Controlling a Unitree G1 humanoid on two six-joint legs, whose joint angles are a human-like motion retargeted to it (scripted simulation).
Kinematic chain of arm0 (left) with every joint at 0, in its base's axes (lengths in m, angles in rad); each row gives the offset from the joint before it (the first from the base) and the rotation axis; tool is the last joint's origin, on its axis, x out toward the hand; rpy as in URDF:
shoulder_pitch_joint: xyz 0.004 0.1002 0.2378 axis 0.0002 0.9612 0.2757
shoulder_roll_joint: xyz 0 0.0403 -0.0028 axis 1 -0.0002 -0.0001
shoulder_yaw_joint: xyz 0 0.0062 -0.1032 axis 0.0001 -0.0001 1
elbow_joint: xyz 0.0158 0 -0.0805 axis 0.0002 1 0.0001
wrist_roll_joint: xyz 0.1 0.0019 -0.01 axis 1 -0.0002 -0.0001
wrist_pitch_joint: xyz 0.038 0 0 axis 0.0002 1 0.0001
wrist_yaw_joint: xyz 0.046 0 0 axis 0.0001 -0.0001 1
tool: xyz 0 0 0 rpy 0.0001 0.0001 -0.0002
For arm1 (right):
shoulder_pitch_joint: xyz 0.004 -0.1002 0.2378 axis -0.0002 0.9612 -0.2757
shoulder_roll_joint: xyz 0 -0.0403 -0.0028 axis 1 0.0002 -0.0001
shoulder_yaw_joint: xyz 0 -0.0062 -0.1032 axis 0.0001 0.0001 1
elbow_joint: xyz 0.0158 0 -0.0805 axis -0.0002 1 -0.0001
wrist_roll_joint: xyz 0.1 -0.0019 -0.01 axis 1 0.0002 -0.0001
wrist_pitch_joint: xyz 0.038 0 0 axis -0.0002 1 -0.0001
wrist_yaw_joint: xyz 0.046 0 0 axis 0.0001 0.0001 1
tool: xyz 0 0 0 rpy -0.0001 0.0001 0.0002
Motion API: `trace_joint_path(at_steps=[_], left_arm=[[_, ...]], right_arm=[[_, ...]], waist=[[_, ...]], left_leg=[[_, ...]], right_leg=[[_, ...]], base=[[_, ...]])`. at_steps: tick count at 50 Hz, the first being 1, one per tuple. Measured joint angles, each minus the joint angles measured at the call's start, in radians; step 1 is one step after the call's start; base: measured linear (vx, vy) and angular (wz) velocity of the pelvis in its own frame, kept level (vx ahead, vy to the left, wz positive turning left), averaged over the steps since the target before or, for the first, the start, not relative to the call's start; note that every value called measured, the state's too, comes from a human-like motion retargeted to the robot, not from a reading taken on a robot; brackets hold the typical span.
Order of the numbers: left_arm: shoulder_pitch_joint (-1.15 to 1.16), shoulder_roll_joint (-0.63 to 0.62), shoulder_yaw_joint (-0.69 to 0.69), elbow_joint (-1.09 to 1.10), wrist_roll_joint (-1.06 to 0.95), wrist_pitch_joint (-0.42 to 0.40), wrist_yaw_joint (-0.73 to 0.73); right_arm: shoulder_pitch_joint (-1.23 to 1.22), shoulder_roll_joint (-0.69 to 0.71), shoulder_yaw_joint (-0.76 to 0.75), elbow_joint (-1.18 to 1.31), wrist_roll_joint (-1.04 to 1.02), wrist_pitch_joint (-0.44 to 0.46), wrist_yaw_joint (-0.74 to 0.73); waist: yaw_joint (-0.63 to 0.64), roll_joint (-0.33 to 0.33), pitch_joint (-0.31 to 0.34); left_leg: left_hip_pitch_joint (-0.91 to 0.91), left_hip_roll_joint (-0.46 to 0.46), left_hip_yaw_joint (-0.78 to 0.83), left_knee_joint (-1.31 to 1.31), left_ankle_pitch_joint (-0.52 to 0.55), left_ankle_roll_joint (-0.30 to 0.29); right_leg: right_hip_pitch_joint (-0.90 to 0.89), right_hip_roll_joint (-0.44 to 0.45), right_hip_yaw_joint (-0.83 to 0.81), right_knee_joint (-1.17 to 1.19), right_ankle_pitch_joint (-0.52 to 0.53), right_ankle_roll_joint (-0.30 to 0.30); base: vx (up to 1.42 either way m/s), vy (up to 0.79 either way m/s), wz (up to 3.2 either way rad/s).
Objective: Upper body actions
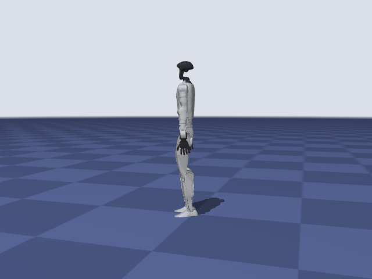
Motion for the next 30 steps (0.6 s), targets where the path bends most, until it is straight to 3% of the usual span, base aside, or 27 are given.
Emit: trace_joint_path(at_steps=[15, 17, 20, 27, 30], left_arm=[[-0.05, 0.006, 0.009, -0.044, -0.03, -0.005, -0.003], [-0.054, 0.0, 0.004, -0.047, -0.034, -0.008, -0.002], [-0.05, -0.01, -0.001, -0.047, -0.036, -0.011, -0.002], [-0.026, -0.016, -0.005, -0.024, -0.031, -0.005, 0.001], [-0.01, -0.012, 0.003, -0.012, -0.03, -0.001, 0.002]], right_arm=[[0.005, -0.02, -0.007, 0.012, 0.002, 0.013, 0.008], [0.007, -0.029, -0.013, 0.01, -0.006, 0.017, 0.018], [0.011, -0.044, -0.023, 0.01, -0.025, 0.026, 0.034], [0.025, -0.065, -0.05, -0.001, -0.035, 0.036, 0.067], [0.037, -0.066, -0.058, -0.008, -0.025, 0.036, 0.076]], waist=[[0.108, -0.026, 0.063], [0.129, -0.03, 0.07], [0.15, -0.034, 0.07], [0.099, -0.031, 0.038], [0.087, -0.033, 0.016]], left_leg=[[-0.132, -0.04, -0.175, 0.07, 0.076, -0.012], [-0.148, -0.041, -0.14, 0.067, 0.069, 0.002], [-0.155, -0.013, 0.015, 0.051, 0.034, 0.015], [-0.087, 0.084, 0.627, 0.032, -0.031, -0.002], [-0.043, 0.099, 0.795, 0.041, -0.028, -0.006]], right_leg=[[0.025, -0.031, -0.178, -0.048, -0.005, -0.011], [0.024, -0.045, -0.221, -0.06, -0.004, -0.011], [0.024, -0.065, -0.29, -0.077, -0.007, -0.009], [0.032, -0.113, -0.502, -0.098, -0.044, 0.018], [0.039, -0.13, -0.574, -0.097, -0.064, 0.033]], base=[[-0.07, -0.05, 0.7], [-0.11, 0.01, 1.24], [-0.09, 0.05, 1.47], [-0.02, 0.09, 2.1], [0.06, 0.07, 1.99]])
